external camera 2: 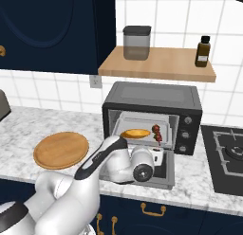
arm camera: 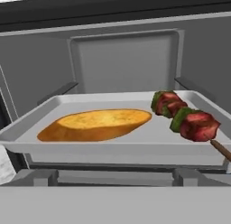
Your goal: Pick up the kebab skewer and baguette bread, and place them inside the toaster oven. Close the toaster oven door and start by setting the timer.
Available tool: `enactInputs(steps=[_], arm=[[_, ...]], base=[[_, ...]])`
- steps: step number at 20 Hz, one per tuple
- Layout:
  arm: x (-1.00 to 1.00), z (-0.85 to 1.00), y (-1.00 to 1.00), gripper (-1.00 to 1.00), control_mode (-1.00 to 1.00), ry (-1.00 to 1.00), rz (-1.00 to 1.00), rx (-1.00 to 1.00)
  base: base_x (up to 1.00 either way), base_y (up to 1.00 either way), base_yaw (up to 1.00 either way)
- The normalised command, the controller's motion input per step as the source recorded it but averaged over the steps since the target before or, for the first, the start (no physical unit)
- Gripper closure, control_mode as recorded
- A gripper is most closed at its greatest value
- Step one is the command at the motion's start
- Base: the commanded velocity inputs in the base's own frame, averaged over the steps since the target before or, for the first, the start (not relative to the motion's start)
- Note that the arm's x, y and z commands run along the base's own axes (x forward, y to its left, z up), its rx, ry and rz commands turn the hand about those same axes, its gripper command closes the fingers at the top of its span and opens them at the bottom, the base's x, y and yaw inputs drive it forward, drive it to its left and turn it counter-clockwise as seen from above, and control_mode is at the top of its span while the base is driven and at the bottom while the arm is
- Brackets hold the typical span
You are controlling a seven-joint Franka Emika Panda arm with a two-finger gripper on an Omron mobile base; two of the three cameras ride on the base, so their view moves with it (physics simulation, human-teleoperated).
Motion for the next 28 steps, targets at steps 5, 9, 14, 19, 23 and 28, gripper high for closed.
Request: enactInputs(steps=[5,9,14,19,23,28], arm=[[0.33,-0.01,0.00,-1.00,-1.00,-0.04,0.00,0.00],[0.24,-0.08,0.00,-1.00,-1.00,-0.05,0.00,0.00],[0.14,-0.13,0.00,-1.00,-1.00,-0.06,0.00,0.00],[0.02,-0.24,0.00,-1.00,-1.00,-0.05,0.00,0.00],[0.21,-0.02,0.00,-1.00,-1.00,-0.04,0.00,0.00],[0.07,0.00,0.00,-1.00,-1.00,-0.01,0.00,0.00]], base=[[0.00,0.00,0.00],[0.00,0.00,0.00],[0.00,0.00,0.00],[0.00,0.00,0.00],[0.00,0.00,0.00],[0.00,0.00,0.00]])
